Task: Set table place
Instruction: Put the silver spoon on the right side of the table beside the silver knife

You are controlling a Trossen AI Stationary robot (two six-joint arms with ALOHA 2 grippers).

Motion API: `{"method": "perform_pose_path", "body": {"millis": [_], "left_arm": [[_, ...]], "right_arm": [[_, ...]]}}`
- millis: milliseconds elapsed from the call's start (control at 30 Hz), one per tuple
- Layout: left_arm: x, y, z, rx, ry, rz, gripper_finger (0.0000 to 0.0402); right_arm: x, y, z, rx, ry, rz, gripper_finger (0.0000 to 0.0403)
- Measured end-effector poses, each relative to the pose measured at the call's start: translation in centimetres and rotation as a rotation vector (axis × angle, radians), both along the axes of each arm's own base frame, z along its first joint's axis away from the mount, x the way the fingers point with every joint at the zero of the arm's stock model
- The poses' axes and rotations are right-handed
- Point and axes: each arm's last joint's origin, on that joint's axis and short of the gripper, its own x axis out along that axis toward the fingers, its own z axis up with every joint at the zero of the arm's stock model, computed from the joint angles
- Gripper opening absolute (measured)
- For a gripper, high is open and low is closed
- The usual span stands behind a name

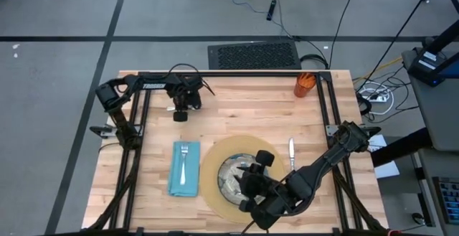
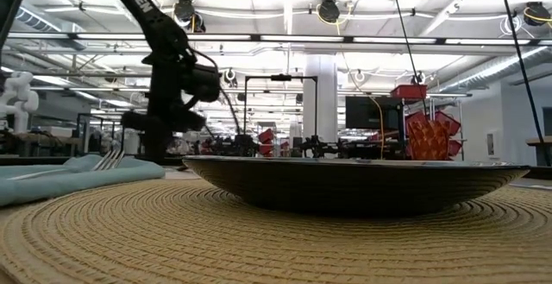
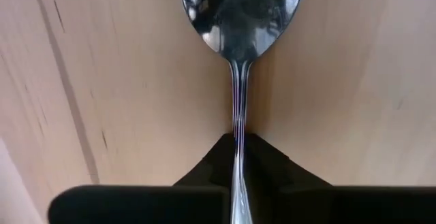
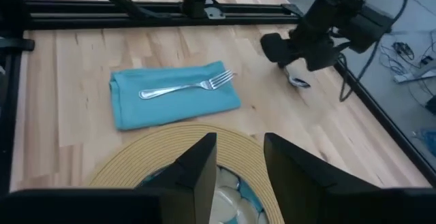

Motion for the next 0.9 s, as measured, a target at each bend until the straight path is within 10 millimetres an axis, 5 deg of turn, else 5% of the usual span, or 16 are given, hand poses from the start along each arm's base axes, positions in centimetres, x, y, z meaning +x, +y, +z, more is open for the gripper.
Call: {"method": "perform_pose_path", "body": {"millis": [333,533,667,900], "left_arm": [[6.3,1.4,6.0,-0.167,-0.518,0.082,0.0000],[10.9,1.0,8.8,-0.310,-0.685,0.110,0.0000],[14.5,-0.6,9.1,-0.416,-0.795,0.149,0.0000],[20.3,-6.3,9.3,-0.579,-1.035,0.189,0.0000]], "right_arm": [[-1.0,0.9,-0.1,0.004,-0.026,-0.024,0.0114],[-1.9,1.9,0.0,0.014,-0.047,-0.019,0.0114],[-2.9,2.6,0.0,-0.006,-0.068,-0.030,0.0114],[-5.4,4.1,-0.3,0.008,-0.081,-0.050,0.0114]]}}
